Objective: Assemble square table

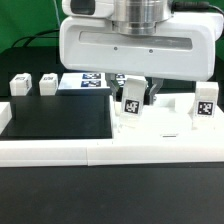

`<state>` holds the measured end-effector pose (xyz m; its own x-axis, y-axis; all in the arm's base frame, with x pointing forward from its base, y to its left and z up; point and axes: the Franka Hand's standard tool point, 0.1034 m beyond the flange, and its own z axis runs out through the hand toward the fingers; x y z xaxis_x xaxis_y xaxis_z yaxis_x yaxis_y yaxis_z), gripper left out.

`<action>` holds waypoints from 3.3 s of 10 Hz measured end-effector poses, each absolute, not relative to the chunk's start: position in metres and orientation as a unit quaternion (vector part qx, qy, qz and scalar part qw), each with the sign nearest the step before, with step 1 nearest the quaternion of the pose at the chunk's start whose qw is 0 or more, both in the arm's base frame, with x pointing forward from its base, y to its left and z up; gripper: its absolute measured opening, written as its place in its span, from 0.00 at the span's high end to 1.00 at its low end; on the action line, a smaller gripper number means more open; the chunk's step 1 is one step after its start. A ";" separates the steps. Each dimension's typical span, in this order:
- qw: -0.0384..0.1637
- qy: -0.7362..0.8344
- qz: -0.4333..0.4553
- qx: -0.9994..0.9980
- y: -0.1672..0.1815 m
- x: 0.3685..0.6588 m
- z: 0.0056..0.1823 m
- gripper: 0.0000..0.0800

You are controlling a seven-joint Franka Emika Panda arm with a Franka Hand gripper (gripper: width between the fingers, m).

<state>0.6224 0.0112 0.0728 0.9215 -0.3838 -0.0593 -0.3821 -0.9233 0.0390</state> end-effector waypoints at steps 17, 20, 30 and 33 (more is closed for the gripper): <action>-0.028 -0.366 0.022 0.930 0.014 0.630 0.074 0.19; -0.024 -0.192 0.028 0.981 -0.001 0.630 0.074 0.19; -0.031 -0.287 0.029 0.957 -0.006 0.629 0.070 0.64; -0.042 -0.546 0.003 0.837 -0.003 0.626 0.069 0.64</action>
Offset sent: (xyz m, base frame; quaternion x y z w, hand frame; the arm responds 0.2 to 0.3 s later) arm -0.0086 -0.0149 -0.0193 0.0510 -0.0345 0.3393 0.9387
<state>0.6258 -0.0032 0.0691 0.4039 -0.9139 -0.0415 -0.9134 -0.4003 -0.0739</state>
